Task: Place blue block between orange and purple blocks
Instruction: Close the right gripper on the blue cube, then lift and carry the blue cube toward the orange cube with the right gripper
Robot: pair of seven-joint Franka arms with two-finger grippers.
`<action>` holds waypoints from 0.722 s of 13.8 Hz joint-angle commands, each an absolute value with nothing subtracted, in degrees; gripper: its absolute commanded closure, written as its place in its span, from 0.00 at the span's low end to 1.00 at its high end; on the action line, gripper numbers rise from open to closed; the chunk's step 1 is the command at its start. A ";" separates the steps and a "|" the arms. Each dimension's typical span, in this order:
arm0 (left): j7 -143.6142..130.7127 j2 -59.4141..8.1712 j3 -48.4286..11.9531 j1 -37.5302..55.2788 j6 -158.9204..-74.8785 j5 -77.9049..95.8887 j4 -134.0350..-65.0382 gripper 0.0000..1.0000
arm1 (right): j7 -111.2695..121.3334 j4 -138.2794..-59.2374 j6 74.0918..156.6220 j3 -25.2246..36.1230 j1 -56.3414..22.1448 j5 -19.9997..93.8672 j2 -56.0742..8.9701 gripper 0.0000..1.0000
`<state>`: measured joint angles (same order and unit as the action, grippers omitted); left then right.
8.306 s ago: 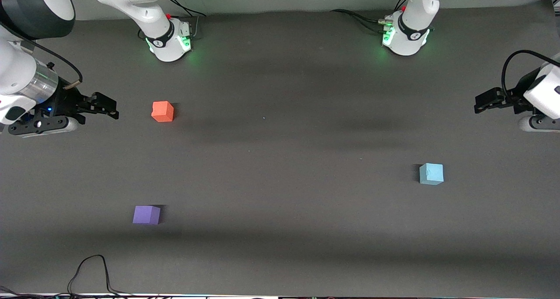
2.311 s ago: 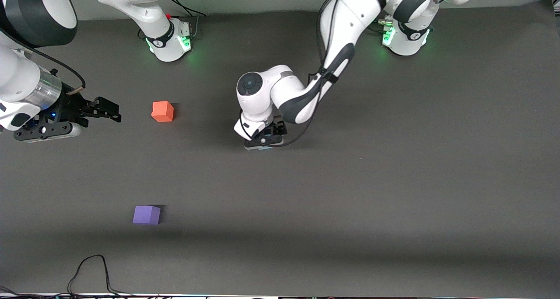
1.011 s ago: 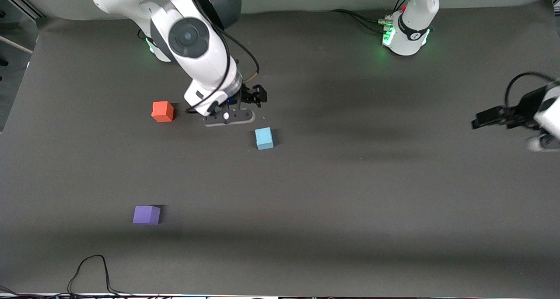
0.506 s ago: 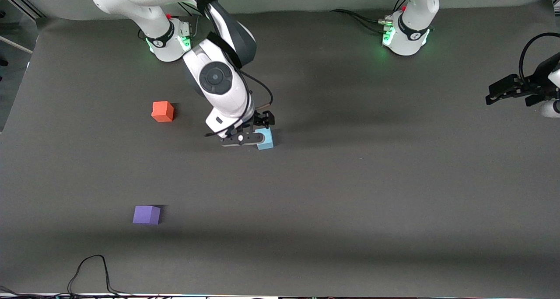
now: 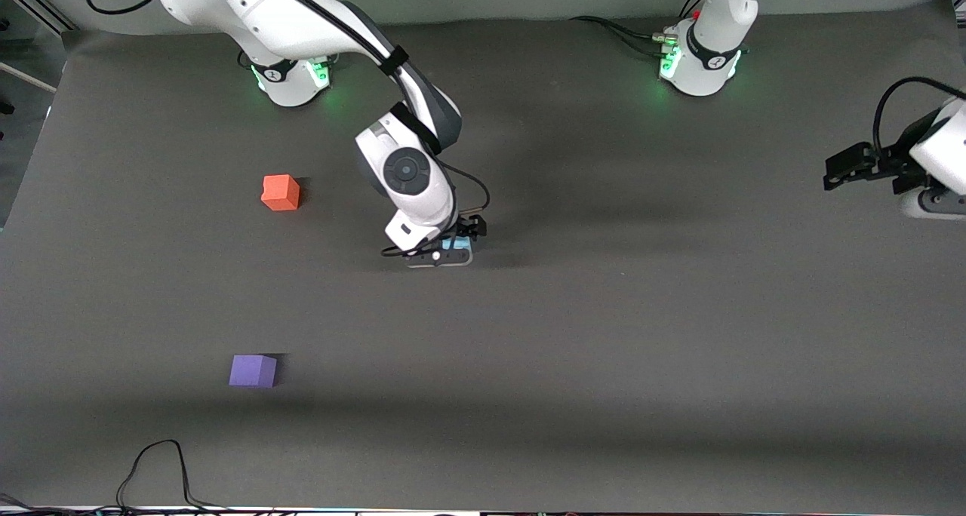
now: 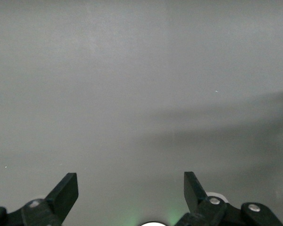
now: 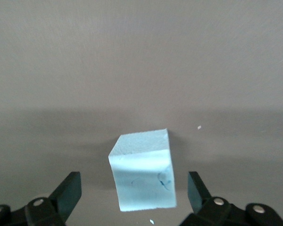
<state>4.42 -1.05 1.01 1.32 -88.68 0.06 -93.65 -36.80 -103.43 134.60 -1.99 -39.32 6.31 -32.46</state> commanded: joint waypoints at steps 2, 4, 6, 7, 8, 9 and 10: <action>4.57 -1.94 1.85 2.46 -88.77 -0.88 -91.76 0.00 | -39.64 -108.71 142.10 -0.44 -42.27 5.19 -32.87 0.00; 4.66 -1.85 1.85 2.46 -88.68 -0.88 -91.76 0.00 | -39.64 -111.52 146.32 -0.26 -43.24 5.10 -33.22 0.00; 4.66 -1.67 1.76 2.55 -88.86 -0.97 -92.02 0.00 | -39.55 -112.15 147.92 -0.18 -43.24 5.10 -34.01 0.00; 4.57 -1.58 1.76 2.81 -88.86 -0.97 -92.20 0.00 | -39.55 -112.15 148.01 0.09 -43.24 5.10 -34.01 0.00; 4.57 -1.58 1.58 2.90 -88.94 -0.97 -92.37 0.00 | -39.29 -112.15 148.01 0.70 -43.24 5.01 -34.01 0.04; 4.48 -1.58 1.58 2.90 -89.12 -1.05 -92.55 0.00 | -39.29 -112.15 148.01 0.79 -43.24 4.75 -34.01 0.15; 4.48 -1.58 1.50 2.64 -89.47 -1.05 -92.64 0.00 | -39.29 -112.06 148.01 0.79 -43.16 4.75 -34.01 0.25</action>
